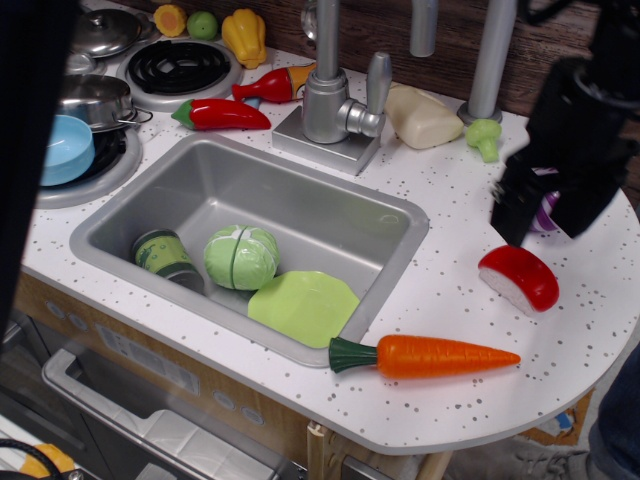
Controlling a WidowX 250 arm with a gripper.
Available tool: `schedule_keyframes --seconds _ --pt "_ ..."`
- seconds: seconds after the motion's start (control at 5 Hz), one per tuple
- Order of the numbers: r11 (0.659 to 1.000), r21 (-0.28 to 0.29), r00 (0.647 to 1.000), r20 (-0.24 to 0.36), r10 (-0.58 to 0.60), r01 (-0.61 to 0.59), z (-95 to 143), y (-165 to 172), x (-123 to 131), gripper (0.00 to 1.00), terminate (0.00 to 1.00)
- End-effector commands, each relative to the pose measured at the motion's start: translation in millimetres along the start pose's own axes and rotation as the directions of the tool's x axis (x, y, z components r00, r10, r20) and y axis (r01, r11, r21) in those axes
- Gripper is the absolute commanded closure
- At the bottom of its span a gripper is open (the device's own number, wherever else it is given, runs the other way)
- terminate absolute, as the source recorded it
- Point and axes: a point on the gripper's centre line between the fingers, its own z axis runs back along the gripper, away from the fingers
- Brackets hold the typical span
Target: Put sushi on plate
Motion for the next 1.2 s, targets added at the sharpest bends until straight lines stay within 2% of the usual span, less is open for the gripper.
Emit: schedule_keyframes --seconds 0.0,0.4,0.6,0.8,1.0 --pt "0.992 -0.082 0.993 0.053 0.101 -0.096 0.3 -9.7 -7.7 0.0 0.0" --pt "0.99 -0.105 0.995 0.029 0.094 -0.09 -18.3 2.3 -2.0 0.0 0.0" --pt "0.986 -0.139 0.996 0.004 0.09 -0.088 -31.3 2.8 1.8 0.0 0.0" --pt "0.988 -0.129 0.997 -0.006 0.08 -0.08 -28.1 2.6 3.0 1.0 0.0" --pt "0.991 -0.133 1.0 0.027 0.009 -0.005 -24.6 8.2 1.8 1.0 0.0"
